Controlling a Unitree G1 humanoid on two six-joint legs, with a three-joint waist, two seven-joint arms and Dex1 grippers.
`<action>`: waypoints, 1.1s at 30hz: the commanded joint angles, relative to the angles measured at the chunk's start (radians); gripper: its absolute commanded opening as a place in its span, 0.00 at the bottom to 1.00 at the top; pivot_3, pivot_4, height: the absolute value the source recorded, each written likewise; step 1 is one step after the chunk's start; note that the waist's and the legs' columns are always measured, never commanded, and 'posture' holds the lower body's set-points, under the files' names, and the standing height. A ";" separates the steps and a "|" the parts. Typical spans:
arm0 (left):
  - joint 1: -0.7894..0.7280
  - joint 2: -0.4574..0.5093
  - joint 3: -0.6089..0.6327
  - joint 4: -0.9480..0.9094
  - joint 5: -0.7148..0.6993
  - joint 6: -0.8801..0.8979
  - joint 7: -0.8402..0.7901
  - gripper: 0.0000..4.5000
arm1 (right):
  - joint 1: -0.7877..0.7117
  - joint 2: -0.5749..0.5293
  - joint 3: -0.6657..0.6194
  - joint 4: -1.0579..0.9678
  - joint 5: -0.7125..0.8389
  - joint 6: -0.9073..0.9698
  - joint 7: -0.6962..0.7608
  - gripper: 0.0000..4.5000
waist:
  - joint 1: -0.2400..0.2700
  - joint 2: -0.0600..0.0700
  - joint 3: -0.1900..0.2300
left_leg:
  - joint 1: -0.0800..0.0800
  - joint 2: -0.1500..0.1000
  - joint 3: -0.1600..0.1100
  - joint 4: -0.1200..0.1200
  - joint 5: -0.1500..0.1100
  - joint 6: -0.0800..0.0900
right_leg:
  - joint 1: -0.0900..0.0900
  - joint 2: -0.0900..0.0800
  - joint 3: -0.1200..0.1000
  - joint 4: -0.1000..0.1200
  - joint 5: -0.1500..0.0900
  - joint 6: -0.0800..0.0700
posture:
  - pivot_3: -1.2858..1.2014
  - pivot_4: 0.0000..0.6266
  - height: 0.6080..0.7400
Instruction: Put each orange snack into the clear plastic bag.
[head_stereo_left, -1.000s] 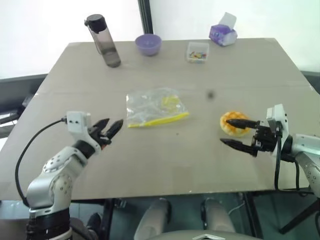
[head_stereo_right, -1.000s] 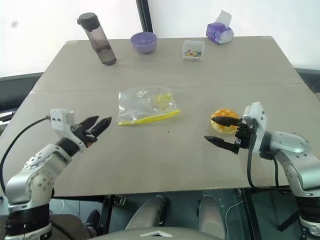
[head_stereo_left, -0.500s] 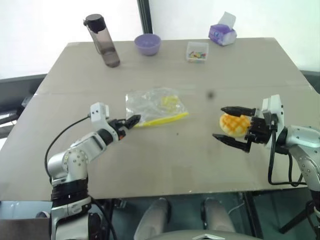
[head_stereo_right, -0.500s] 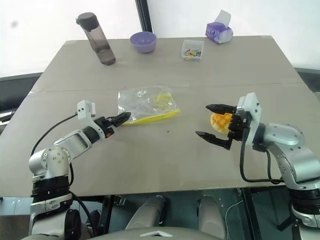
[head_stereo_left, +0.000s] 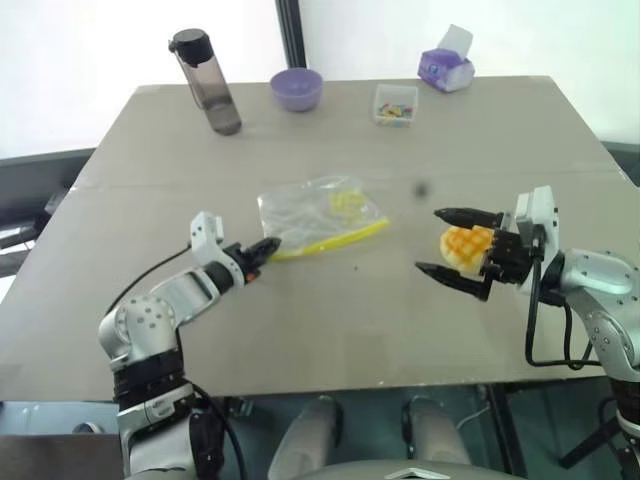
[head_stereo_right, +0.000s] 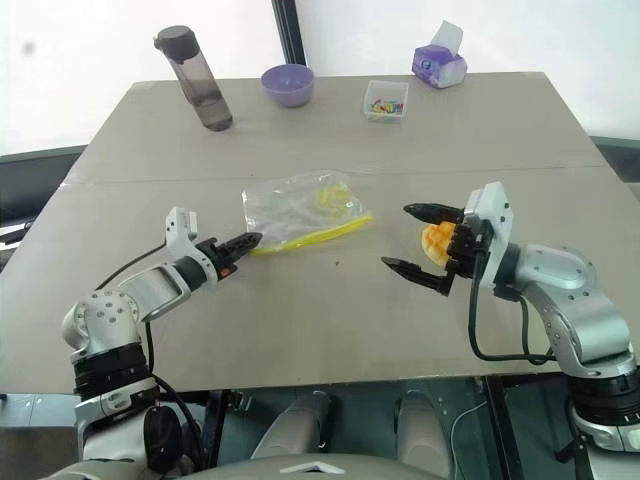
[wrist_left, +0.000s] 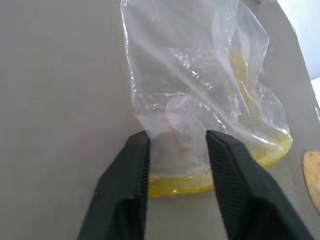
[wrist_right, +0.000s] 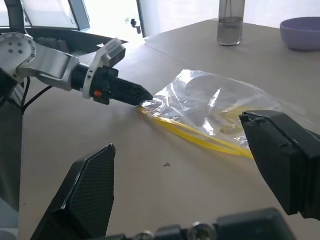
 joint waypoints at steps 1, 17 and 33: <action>0.030 -0.021 0.004 -0.028 -0.043 0.064 0.019 0.00 | -0.013 0.005 0.008 -0.010 -0.023 -0.017 -0.017 1.00 | -0.001 0.000 0.000 | 0.000 0.000 0.000 0.000 0.000 0.000 | 0.000 0.000 0.000 0.000 0.000 0.000 | 0.52 0.24 1.00; 0.099 -0.138 0.112 -0.174 -0.608 0.113 0.244 0.00 | -0.111 0.069 0.286 0.164 -0.484 -0.220 -0.151 1.00 | -0.009 -0.002 0.001 | 0.000 0.001 0.001 0.000 0.000 -0.001 | -0.001 0.001 0.001 0.000 0.000 0.000 | 0.52 0.24 1.00; 0.311 0.081 -0.170 -0.338 -1.080 -0.210 0.372 0.00 | -0.357 0.258 0.388 0.552 -0.789 -0.391 -0.396 0.78 | -0.006 -0.002 0.001 | -0.001 0.001 0.005 0.000 0.001 -0.001 | -0.005 0.002 0.006 0.003 0.000 -0.001 | 0.52 0.24 1.00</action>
